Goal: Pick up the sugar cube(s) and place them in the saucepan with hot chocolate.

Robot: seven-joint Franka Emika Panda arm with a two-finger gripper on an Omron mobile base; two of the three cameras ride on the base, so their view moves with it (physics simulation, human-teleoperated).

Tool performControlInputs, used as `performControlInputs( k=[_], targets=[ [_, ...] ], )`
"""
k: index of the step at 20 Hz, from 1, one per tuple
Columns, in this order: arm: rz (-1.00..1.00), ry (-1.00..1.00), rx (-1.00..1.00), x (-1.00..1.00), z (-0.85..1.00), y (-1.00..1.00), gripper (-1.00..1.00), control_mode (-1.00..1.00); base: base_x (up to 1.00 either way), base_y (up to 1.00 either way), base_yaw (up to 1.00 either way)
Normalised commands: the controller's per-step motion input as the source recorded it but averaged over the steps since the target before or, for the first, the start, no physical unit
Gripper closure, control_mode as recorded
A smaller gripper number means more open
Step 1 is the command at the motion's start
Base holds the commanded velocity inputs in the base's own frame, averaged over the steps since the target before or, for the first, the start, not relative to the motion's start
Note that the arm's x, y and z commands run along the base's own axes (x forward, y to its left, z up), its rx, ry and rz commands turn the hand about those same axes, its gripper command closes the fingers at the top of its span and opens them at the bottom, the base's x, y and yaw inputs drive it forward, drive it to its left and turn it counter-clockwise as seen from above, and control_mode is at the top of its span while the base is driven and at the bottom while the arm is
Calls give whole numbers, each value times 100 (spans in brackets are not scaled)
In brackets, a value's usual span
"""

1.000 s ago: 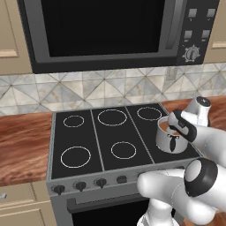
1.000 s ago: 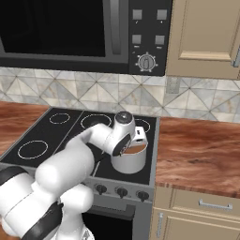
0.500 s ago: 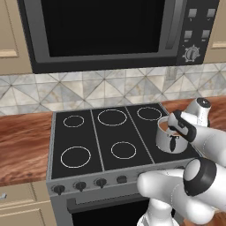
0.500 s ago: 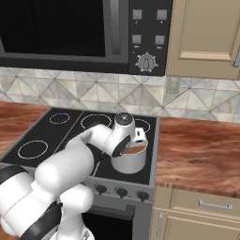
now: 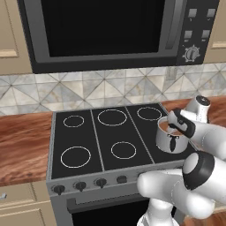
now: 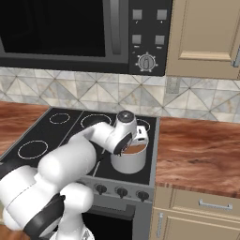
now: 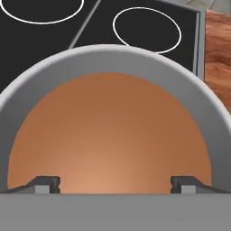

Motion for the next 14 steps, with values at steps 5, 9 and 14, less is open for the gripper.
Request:
performControlInputs(
  k=[5, 9, 14],
  targets=[
    [0, 0, 0, -1, 27, -7, -100, -100, 0, 0, 0],
    [0, 0, 2, -45, 30, 0, -100, -100, 0, 0, 0],
    [0, -4, 7, -42, 33, -4, -100, -100, 0, 0, 0]
  ],
)
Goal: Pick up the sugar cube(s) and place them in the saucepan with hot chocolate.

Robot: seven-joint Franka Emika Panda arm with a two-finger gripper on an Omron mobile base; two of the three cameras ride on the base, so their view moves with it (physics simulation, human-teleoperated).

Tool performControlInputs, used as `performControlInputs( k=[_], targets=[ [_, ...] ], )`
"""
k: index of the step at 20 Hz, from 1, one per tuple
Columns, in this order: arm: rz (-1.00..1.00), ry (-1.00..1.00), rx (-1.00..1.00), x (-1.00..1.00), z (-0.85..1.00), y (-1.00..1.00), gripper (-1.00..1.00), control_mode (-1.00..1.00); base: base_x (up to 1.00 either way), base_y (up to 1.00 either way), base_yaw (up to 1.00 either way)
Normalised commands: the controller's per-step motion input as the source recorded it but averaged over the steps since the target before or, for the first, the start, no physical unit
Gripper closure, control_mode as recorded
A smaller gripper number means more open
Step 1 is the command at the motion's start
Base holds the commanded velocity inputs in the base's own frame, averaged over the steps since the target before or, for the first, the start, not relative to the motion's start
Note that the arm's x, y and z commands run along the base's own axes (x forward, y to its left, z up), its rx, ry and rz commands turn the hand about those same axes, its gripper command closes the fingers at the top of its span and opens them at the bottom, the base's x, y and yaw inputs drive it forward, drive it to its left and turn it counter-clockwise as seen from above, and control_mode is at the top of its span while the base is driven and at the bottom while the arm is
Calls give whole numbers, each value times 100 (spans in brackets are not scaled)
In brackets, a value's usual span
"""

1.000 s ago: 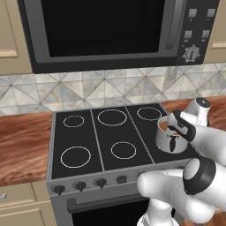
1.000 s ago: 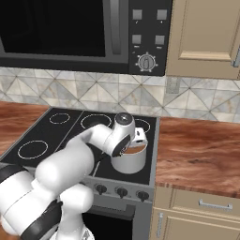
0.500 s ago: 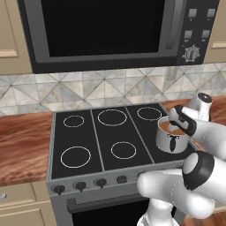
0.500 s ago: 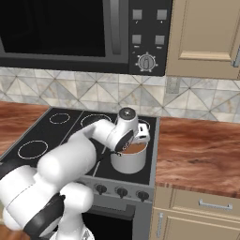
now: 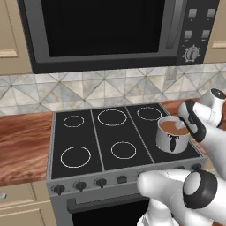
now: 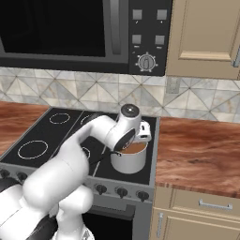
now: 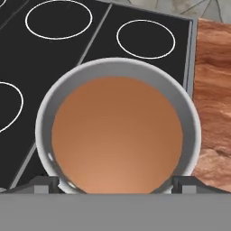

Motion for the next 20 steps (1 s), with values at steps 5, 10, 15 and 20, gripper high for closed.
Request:
performControlInputs(
  k=[5, 10, 15, 20],
  targets=[
    [0, -7, 6, -28, 24, -2, -100, -100, 0, 0, 0],
    [0, -6, 3, -19, 11, -1, -100, -100, 0, 0, 0],
    [0, -5, 4, -23, 13, -3, -100, -100, 0, 0, 0],
    [0, -4, 0, -30, 40, 0, -100, -100, 0, 0, 0]
  ],
)
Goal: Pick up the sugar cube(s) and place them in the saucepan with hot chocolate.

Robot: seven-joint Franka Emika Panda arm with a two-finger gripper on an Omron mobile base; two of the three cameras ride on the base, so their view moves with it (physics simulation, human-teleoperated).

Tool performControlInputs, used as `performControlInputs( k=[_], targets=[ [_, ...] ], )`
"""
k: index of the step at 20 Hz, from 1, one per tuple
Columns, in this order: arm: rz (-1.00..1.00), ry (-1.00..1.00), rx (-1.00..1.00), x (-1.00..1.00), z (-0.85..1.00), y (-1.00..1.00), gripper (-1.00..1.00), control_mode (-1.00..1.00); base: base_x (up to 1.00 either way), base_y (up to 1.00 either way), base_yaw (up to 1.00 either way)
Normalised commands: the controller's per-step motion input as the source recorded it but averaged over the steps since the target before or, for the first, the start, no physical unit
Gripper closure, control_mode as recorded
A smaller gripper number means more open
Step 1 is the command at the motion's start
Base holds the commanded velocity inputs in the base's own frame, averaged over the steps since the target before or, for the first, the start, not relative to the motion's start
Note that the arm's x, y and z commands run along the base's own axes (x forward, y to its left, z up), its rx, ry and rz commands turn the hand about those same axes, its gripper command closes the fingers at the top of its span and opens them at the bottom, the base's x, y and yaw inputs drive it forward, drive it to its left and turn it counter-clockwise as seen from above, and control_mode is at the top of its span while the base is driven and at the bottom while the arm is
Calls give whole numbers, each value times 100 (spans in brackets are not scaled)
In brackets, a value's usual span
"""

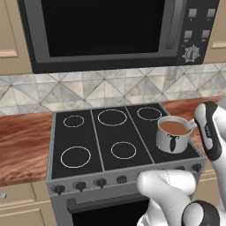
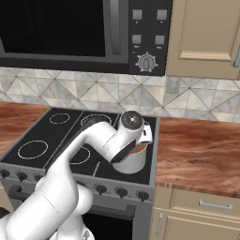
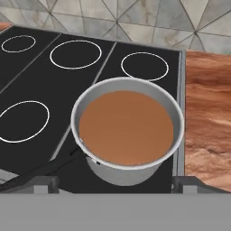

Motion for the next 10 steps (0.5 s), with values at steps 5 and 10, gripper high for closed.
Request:
performControlInputs(
  k=[5, 10],
  targets=[
    [0, -1, -3, -85, 100, 11, -100, -100, 0, 0, 0],
    [-7, 11, -7, -66, 90, 51, -100, -100, 0, 0, 0]
  ],
)
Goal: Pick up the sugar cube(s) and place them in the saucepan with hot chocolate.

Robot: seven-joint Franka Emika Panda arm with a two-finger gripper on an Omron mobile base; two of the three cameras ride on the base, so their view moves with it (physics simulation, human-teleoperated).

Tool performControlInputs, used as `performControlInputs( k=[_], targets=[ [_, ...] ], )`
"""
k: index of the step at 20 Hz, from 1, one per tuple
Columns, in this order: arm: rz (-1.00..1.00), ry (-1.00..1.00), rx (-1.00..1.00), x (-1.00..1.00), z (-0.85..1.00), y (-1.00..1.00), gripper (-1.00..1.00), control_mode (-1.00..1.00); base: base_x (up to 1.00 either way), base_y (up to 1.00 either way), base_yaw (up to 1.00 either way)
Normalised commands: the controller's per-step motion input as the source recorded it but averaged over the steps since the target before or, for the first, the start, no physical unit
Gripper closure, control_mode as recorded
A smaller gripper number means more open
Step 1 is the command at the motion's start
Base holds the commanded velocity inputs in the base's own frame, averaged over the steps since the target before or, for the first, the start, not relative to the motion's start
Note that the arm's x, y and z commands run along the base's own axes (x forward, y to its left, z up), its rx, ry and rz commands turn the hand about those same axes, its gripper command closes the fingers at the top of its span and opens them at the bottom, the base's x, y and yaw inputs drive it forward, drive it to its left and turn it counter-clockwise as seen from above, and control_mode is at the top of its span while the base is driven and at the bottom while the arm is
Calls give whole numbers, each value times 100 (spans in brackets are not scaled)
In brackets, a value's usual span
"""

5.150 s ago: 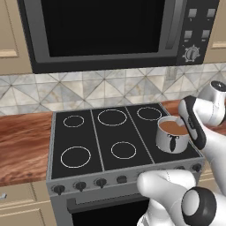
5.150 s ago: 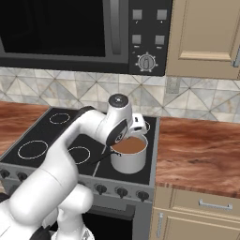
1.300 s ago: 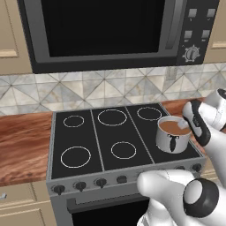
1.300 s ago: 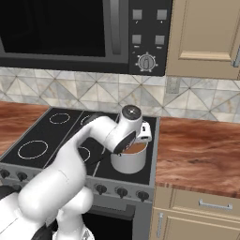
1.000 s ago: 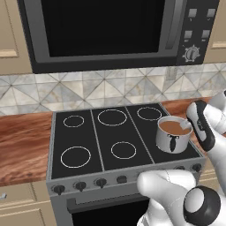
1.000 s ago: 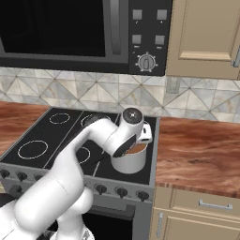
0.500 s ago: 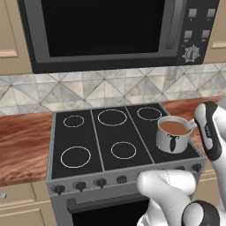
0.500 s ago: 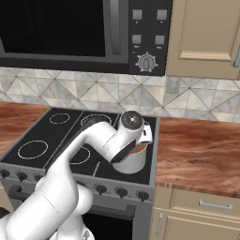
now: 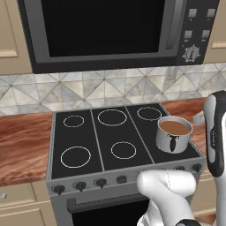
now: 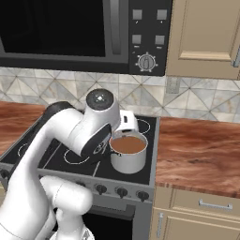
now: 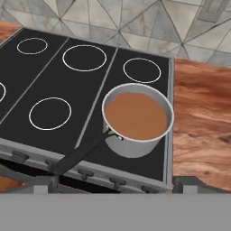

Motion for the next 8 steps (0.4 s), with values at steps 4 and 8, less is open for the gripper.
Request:
performControlInputs(
  k=[4, 8],
  targets=[
    [-7, 13, 0, -74, 39, 71, -100, -100, 0, 0, 0],
    [-3, 0, 0, -65, 3, 83, -100, -100, 0, 0, 0]
  ],
)
